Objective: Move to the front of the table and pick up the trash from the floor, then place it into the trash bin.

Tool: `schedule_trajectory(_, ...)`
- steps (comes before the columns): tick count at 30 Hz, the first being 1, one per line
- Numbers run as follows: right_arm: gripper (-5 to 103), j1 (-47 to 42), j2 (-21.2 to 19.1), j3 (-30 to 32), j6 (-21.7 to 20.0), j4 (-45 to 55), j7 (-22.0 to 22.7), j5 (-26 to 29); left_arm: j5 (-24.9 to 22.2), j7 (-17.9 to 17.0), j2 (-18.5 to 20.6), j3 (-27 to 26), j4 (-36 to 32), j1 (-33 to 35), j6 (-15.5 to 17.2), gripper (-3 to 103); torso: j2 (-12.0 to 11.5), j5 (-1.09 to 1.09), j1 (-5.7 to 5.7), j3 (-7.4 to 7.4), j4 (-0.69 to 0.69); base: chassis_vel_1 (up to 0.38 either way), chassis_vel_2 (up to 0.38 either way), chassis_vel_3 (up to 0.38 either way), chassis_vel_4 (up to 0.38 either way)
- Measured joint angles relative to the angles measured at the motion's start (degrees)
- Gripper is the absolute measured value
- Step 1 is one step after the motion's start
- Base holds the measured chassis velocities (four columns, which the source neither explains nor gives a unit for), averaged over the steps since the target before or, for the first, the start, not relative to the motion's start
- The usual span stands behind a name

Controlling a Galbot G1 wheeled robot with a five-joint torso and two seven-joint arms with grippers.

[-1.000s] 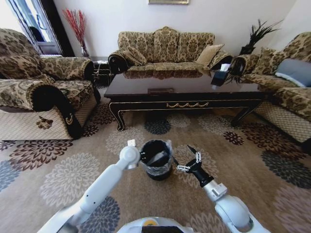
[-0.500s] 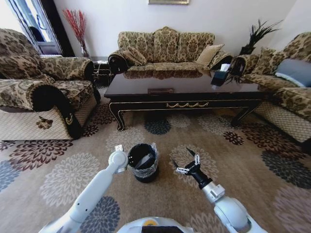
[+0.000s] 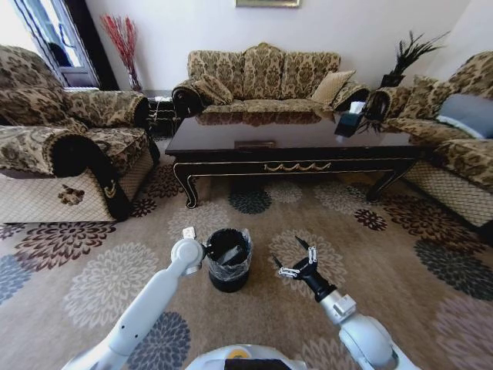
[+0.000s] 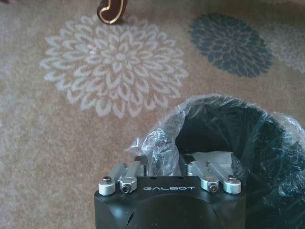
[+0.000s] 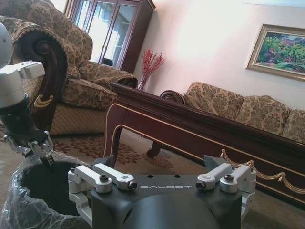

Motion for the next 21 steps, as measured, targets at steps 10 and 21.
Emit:
schedule_trajectory(10, 100, 0.8, 2.8, 3.4, -4.3, 0.1, 3.3, 15.3, 7.1, 7.0, 6.3, -6.9, -11.5, 11.1, -0.2, 78, 0.0, -0.01, 0.0, 0.0, 0.03, 0.0, 0.0, 0.0, 0.0)
schedule_trajectory(21, 100, 0.3, 10.3, 9.4, 0.7, -4.3, 1.4, 16.9, 40.3, 34.0, 9.3, -22.8, -20.6, 33.8, -19.3, 100, 0.0, -0.02, -0.01, 0.0, 0.04, 0.0, 0.0, 0.0, 0.0)
